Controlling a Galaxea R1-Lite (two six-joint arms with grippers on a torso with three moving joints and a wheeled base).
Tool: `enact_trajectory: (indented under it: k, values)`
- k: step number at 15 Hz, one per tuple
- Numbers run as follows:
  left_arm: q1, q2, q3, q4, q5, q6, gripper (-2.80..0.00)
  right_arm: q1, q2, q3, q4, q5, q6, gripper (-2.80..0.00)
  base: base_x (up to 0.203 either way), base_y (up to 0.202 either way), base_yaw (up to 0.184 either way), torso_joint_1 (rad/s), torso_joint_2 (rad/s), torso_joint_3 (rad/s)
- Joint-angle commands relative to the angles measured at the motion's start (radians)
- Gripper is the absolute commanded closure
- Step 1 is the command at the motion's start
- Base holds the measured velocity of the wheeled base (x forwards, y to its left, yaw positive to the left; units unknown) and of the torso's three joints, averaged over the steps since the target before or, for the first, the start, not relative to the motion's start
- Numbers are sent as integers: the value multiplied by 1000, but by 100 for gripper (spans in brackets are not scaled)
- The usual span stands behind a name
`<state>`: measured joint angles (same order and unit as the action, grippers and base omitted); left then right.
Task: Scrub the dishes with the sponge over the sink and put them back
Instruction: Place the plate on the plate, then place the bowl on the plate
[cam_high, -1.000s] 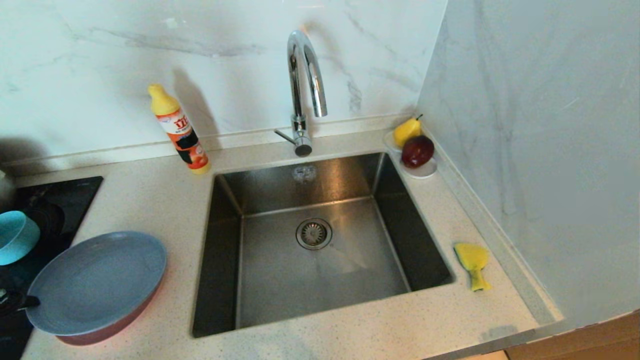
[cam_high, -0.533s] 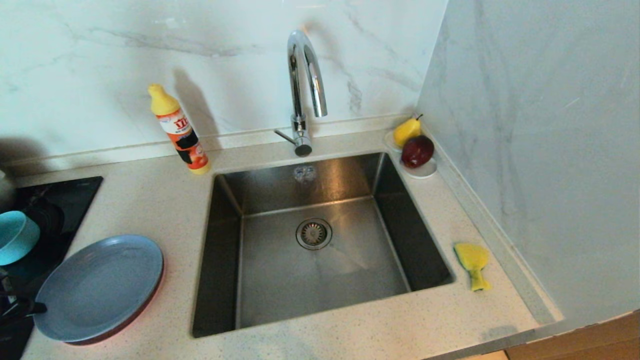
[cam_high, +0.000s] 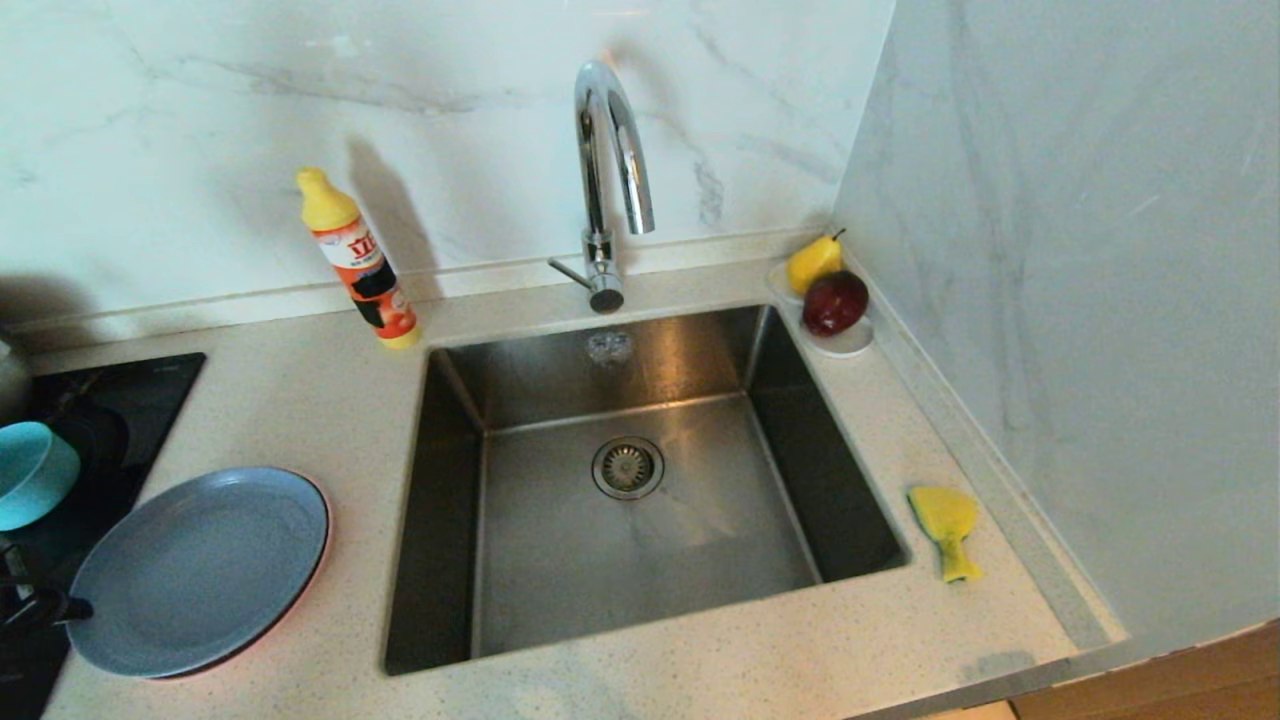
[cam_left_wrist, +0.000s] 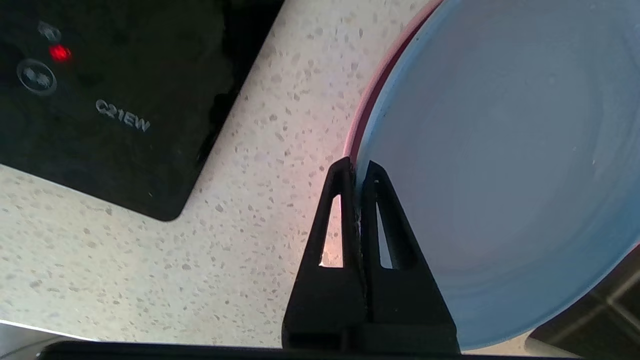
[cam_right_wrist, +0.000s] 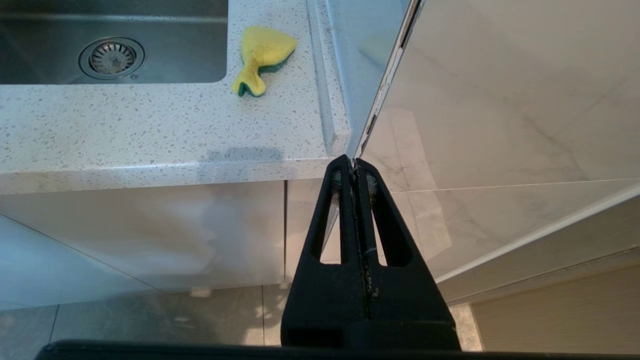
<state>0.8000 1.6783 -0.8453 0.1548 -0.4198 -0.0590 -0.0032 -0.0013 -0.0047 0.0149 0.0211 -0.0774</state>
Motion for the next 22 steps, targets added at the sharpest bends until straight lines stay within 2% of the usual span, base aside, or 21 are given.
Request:
enact_trajectory:
  k: [1, 9, 10, 14, 16, 18, 22]
  values:
    - [1, -1, -11, 3, -4, -3, -280, 0, 1, 0, 0, 0, -1, 0, 0, 0, 0, 0, 0, 0]
    - [1, -116, -56, 41, -25, -23, -280, 0, 1, 0, 0, 0, -2, 0, 0, 0, 0, 0, 0, 0]
    - [1, -132, -76, 63, -24, -24, 0, 0, 1, 0, 0, 0, -1, 0, 0, 0, 0, 0, 0, 0]
    - [1, -137, -202, 142, -12, -30, 0, 0, 1, 0, 0, 0, -1, 0, 0, 0, 0, 0, 0, 0]
    - [1, -132, -242, 143, 30, -16, 0, 0, 1, 0, 0, 0, -1, 0, 0, 0, 0, 0, 0, 0]
    - [1, -97, -294, 143, 59, 41, 0, 0, 1, 0, 0, 0, -1, 0, 0, 0, 0, 0, 0, 0]
    - [1, 26, -415, 130, 107, 195, 0, 0, 1, 0, 0, 0, -1, 0, 0, 0, 0, 0, 0, 0]
